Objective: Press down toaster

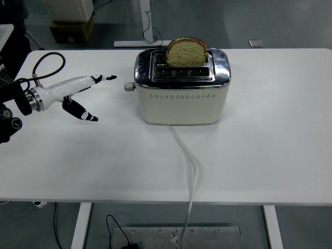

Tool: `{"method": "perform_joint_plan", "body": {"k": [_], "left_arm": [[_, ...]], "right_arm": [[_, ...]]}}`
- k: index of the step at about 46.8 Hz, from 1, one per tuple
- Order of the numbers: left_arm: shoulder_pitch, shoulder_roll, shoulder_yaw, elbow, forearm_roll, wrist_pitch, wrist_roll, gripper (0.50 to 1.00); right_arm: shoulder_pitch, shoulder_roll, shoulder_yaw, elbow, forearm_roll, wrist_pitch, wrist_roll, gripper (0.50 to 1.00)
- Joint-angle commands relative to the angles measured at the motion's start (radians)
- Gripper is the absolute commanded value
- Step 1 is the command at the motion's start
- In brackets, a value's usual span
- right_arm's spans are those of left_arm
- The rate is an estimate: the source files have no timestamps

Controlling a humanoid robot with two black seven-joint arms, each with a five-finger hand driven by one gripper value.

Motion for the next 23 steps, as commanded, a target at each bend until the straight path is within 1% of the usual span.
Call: {"method": "perform_joint_plan", "body": {"k": [1, 23], "left_arm": [[0.002, -0.001, 0.003, 0.0, 0.001, 0.001, 0.0, 1.0], [0.003, -0.036, 0.006, 0.002, 0.003, 0.013, 0.0, 1.0]], "right_arm": [[0.0, 0.0, 0.0, 0.0, 0.0, 0.0, 0.0, 0.998], [0.0, 0.0, 0.0, 0.0, 0.0, 0.0, 0.0, 0.995]]}}
